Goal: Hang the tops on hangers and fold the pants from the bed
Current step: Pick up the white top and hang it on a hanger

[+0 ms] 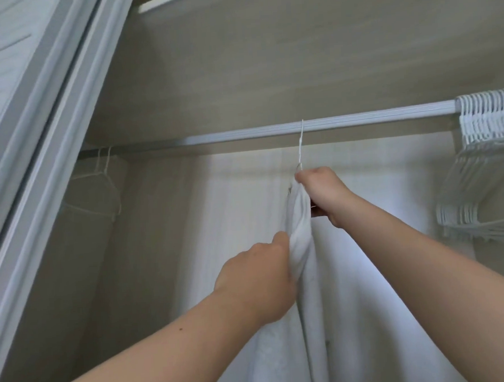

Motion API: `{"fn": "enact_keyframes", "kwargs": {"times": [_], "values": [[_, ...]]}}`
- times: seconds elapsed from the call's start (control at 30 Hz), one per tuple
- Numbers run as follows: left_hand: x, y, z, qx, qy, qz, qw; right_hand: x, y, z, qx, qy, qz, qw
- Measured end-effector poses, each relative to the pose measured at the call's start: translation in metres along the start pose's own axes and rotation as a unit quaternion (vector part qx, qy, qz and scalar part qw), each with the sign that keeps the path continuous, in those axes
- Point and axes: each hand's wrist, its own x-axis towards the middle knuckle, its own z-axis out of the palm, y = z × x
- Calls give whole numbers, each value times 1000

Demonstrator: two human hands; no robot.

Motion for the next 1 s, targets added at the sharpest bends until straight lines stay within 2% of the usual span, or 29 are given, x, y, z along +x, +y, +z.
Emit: {"fn": "enact_keyframes", "kwargs": {"times": [0.2,0.5,0.63,0.83,1.0], "values": [[-9,-19,-2,14,35,-11,999,-42,-6,3,-92,-42,-52,994],[-30,-43,-14,64,-2,-13,998,-62,0,20,-200,-36,-115,972],[-33,-56,-22,77,-19,-25,997,-56,1,39,-147,-26,-148,978],[-35,-85,-35,115,-40,-61,991,-40,7,81,-12,-65,-137,988],[-29,-115,-42,143,-52,-102,983,-15,16,129,25,-78,-141,987]]}}
